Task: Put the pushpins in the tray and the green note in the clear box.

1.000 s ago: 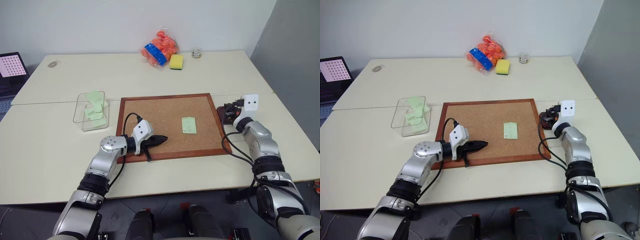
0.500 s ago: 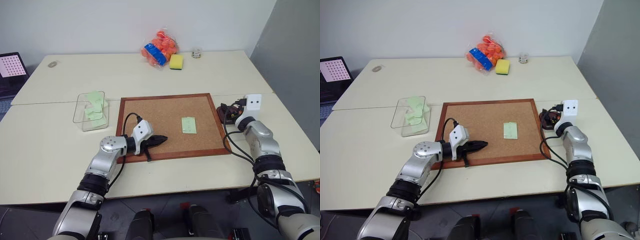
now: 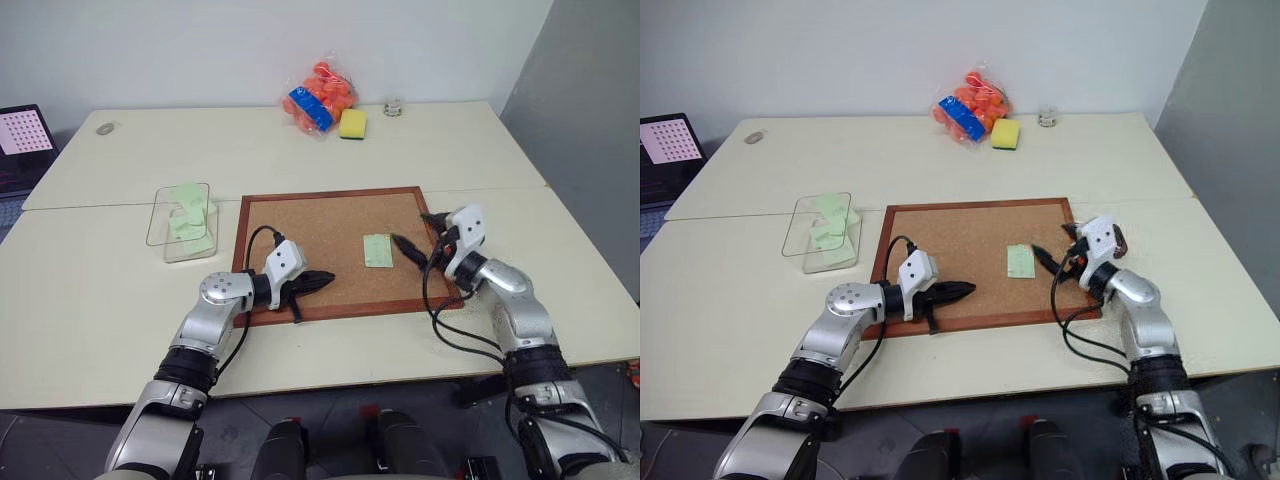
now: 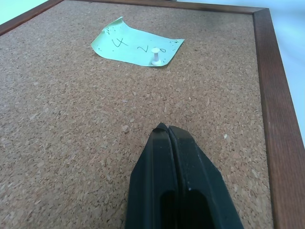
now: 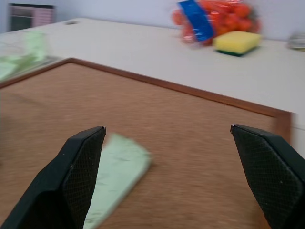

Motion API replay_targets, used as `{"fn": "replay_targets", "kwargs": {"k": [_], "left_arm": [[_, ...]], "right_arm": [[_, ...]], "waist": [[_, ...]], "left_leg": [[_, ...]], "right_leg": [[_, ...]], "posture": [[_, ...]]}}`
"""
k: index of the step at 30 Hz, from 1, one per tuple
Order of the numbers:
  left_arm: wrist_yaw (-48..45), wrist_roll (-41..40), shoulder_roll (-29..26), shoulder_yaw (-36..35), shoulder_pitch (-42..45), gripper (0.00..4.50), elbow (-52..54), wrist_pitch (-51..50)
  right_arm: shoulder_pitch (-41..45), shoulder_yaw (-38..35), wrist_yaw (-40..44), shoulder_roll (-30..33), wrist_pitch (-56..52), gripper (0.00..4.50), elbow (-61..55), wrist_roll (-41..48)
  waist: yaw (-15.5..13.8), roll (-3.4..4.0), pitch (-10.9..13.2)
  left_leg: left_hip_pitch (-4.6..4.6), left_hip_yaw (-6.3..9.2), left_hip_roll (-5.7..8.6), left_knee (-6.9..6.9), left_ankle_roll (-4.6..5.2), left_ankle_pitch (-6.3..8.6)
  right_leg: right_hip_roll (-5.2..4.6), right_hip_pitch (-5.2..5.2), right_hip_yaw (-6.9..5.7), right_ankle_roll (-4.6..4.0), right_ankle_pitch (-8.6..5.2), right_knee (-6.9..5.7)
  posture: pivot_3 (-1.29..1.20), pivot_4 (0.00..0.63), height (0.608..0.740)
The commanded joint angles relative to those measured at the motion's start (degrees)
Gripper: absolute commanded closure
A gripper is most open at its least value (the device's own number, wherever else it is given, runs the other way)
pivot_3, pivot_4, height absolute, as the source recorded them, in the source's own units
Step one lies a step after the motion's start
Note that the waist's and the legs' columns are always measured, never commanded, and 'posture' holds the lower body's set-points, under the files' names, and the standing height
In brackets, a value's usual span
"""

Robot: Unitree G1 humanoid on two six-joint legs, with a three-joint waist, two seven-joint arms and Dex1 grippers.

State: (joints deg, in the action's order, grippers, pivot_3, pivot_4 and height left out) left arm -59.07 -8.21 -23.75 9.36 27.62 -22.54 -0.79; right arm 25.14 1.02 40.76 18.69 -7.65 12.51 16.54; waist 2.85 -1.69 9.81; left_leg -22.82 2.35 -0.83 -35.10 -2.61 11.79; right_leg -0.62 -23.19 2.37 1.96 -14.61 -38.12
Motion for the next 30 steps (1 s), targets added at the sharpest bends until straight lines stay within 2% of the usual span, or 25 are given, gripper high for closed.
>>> {"fn": "replay_targets", "kwargs": {"k": [1,9,25,30], "left_arm": [[0.6,1.3,-0.3,0.5,-0.6,4.50,-0.6,0.0],[0.6,1.5,-0.4,0.6,-0.7,4.50,-0.5,0.2],[0.8,1.5,-0.6,0.8,-1.7,4.50,0.7,0.1],[0.7,1.9,-0.6,1.0,-1.5,4.50,0.4,0.5]], "right_arm": [[-0.6,2.0,2.7,-0.6,-1.7,0.05,-5.2,1.3],[0.7,6.5,2.3,-3.6,0.7,0.05,0.3,-3.3],[4.6,7.4,0.7,-6.8,6.0,0.05,11.3,-8.0],[5.0,7.2,0.7,-7.1,6.8,0.93,12.5,-8.6]], "waist": [[0.0,0.00,0.0],[-0.1,0.00,0.0],[0.0,0.00,0.0],[0.0,0.00,0.0]], "left_leg": [[0.00,0.00,0.00,0.00,0.00,0.00],[0.01,0.01,0.00,0.00,0.00,0.00],[0.03,0.00,-0.01,0.00,0.00,0.00],[0.03,0.00,-0.01,0.00,0.00,0.00]], "right_leg": [[0.00,0.00,0.00,0.00,0.00,0.01],[0.01,0.00,-0.01,0.00,0.00,0.01],[0.01,0.00,-0.01,-0.01,0.01,0.00],[0.01,0.00,-0.01,-0.01,0.01,0.00]], "posture": [[0.00,0.150,0.740],[0.00,0.150,0.740],[0.00,0.150,0.740],[0.00,0.150,0.740]]}}
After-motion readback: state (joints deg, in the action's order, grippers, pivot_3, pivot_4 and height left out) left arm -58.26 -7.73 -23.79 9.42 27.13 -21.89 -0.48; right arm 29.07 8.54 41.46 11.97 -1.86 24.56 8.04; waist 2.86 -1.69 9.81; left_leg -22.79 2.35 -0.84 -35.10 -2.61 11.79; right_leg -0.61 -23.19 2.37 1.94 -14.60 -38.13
